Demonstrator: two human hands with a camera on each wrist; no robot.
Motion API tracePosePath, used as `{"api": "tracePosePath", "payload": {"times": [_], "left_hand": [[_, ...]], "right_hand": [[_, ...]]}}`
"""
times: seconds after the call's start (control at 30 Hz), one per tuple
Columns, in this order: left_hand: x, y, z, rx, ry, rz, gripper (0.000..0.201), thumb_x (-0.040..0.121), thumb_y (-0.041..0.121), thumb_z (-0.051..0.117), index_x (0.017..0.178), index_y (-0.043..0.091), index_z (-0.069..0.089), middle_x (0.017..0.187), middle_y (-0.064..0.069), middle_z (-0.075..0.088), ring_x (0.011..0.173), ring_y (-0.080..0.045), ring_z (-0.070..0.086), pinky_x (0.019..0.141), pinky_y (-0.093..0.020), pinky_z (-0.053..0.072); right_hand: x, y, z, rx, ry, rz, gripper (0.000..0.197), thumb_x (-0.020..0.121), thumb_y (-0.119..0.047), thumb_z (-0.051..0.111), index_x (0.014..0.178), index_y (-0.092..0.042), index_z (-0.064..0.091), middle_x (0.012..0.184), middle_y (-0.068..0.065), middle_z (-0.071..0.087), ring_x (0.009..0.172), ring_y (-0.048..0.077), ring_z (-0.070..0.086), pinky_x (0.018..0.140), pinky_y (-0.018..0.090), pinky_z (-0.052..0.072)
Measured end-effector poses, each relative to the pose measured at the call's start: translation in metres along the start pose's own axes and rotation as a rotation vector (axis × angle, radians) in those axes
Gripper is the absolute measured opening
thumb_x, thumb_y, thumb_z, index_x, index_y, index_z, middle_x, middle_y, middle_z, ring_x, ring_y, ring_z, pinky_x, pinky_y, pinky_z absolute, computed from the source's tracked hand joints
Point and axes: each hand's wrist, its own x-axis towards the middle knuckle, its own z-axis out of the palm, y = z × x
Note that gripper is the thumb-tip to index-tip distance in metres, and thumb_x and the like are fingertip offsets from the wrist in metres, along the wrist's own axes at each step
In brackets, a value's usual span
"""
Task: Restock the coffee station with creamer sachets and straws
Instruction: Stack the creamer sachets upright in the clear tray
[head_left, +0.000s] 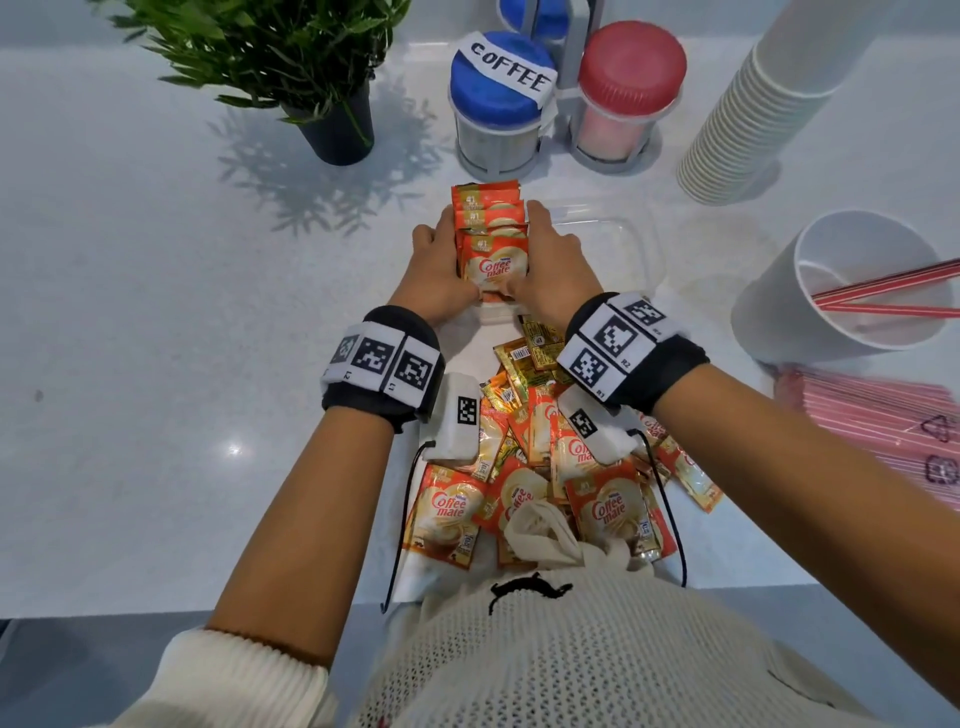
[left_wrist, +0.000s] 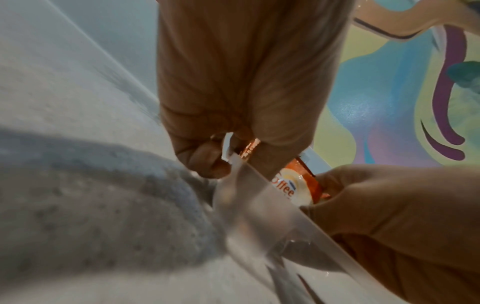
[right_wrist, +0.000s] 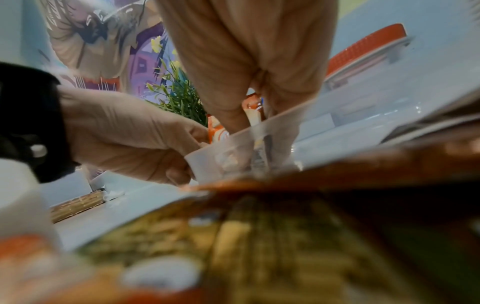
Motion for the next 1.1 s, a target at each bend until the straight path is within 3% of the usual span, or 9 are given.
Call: {"api": "tracePosePath", "payload": {"times": [0.13,0.3,0.5,0.57,0.67,0.77,0.87,0.97,1.1], "left_hand": [[-0.002,-0.001,-0.001,-0.015,0.000,0.008,0.079,0.078,0.003,0.068,0.142,0.016,0.024,0.132,-0.015,0.033,0.128,-0.025,0.036,0.093,-0.021,0.030],[-0.005,-0.003,-0.001,-0.029,-0.014,0.002,0.079,0.080,0.004,0.066,0.143,0.019,0.021,0.134,-0.013,0.031,0.126,-0.022,0.038,0.088,-0.019,0.029],[-0.006,-0.001,0.003,0.065,-0.047,-0.056,0.091,0.085,0.014,0.063,0.150,0.018,0.000,0.139,-0.015,0.025,0.132,-0.028,0.032,0.108,-0.035,0.031],[-0.006,-0.001,0.004,0.044,-0.028,-0.047,0.085,0.084,0.013,0.064,0.148,0.019,0.009,0.136,-0.014,0.029,0.130,-0.028,0.035,0.106,-0.035,0.032],[-0.008,-0.001,0.004,0.003,0.009,-0.026,0.071,0.082,0.013,0.066,0.140,0.018,0.024,0.132,-0.014,0.034,0.126,-0.027,0.038,0.098,-0.031,0.033],[-0.010,-0.001,0.002,-0.001,0.024,-0.021,0.067,0.083,0.009,0.065,0.139,0.014,0.026,0.135,-0.014,0.035,0.126,-0.025,0.039,0.089,-0.026,0.032],[-0.013,0.000,0.000,0.010,0.037,-0.008,0.068,0.084,0.005,0.062,0.141,0.013,0.025,0.137,-0.014,0.034,0.125,-0.028,0.042,0.097,-0.032,0.037],[-0.017,0.003,0.000,-0.020,0.073,-0.011,0.069,0.084,0.006,0.063,0.142,0.014,0.025,0.138,-0.015,0.033,0.126,-0.029,0.043,0.105,-0.040,0.038],[-0.023,0.004,0.003,-0.074,0.229,0.004,0.062,0.084,0.010,0.065,0.136,0.012,0.031,0.135,-0.014,0.034,0.123,-0.026,0.044,0.098,-0.032,0.041]], "right_hand": [[-0.002,0.001,-0.006,0.069,-0.079,-0.026,0.084,0.082,-0.013,0.066,0.146,-0.013,0.011,0.135,0.013,0.050,0.119,0.027,0.054,0.091,0.029,0.043],[-0.007,0.001,-0.010,0.178,-0.116,-0.066,0.084,0.086,-0.005,0.056,0.148,-0.019,0.001,0.144,0.009,0.040,0.122,0.024,0.050,0.093,0.025,0.039],[-0.007,-0.007,-0.002,0.027,-0.190,-0.143,0.079,0.088,-0.004,0.053,0.148,-0.011,0.002,0.150,0.013,0.020,0.132,0.027,0.038,0.107,0.032,0.035],[-0.006,-0.007,0.002,-0.015,-0.174,-0.139,0.081,0.088,-0.009,0.056,0.149,-0.012,0.003,0.150,0.015,0.018,0.131,0.029,0.039,0.108,0.034,0.035],[-0.009,-0.007,0.002,0.039,-0.136,-0.131,0.080,0.086,-0.009,0.057,0.148,-0.013,0.008,0.148,0.015,0.027,0.128,0.030,0.043,0.104,0.037,0.040],[-0.015,-0.005,-0.010,0.125,-0.103,-0.150,0.073,0.087,-0.005,0.052,0.147,-0.015,0.010,0.145,0.012,0.036,0.127,0.026,0.045,0.101,0.033,0.039],[-0.016,-0.001,-0.021,0.137,-0.068,-0.116,0.066,0.092,-0.002,0.042,0.147,-0.017,0.009,0.147,0.011,0.037,0.126,0.025,0.046,0.091,0.024,0.038],[-0.017,0.003,-0.028,0.149,-0.007,-0.104,0.066,0.092,0.000,0.040,0.148,-0.019,0.010,0.146,0.015,0.037,0.126,0.027,0.047,0.093,0.027,0.040],[-0.024,0.016,-0.038,0.145,0.126,-0.134,0.048,0.089,-0.006,0.050,0.135,-0.015,0.036,0.137,0.010,0.049,0.096,0.018,0.056,0.088,0.026,0.042]]}}
